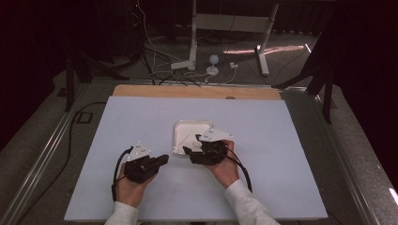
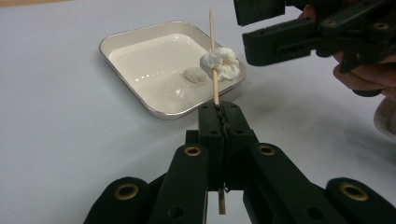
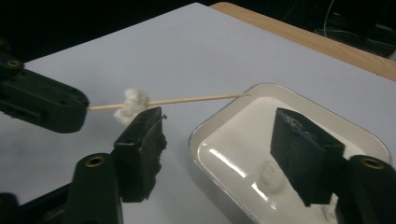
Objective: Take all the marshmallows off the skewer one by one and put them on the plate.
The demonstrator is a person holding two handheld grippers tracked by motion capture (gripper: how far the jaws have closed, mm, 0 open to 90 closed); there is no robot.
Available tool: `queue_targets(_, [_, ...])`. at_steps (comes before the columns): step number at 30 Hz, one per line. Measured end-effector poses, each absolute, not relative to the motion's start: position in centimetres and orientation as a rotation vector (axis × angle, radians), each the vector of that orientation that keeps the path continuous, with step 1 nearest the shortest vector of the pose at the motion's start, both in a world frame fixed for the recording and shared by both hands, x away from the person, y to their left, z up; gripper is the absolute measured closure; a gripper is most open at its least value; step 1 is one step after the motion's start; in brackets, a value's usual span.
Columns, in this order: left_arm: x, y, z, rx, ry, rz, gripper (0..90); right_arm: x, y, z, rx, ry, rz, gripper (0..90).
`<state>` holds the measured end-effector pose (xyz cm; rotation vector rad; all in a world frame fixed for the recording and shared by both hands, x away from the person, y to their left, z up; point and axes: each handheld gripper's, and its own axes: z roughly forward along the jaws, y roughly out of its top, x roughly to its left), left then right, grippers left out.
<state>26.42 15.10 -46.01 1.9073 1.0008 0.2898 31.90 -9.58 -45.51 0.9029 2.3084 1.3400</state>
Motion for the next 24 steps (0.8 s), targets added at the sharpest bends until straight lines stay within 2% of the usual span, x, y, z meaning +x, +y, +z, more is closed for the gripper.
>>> queue_targets(6, [26.4,15.1,-46.0,1.905,1.002,0.289,89.8,31.4,-9.1,-45.3,0.861,2.318,1.366,29.7])
queue_targets(14, [26.4,15.0,-46.0,1.900,1.001,0.287,89.8,30.6,-8.2,-45.3,0.792,2.334,1.385,31.7])
queue_targets(19, [26.4,14.9,-45.9,1.895,0.999,0.282,89.8,30.2,-7.6,-45.4,0.751,2.342,1.381,37.8])
queue_targets(24, [26.3,14.8,-45.9,1.898,0.992,0.280,89.8,30.0,-7.2,-45.4,0.740,2.329,1.374,48.2])
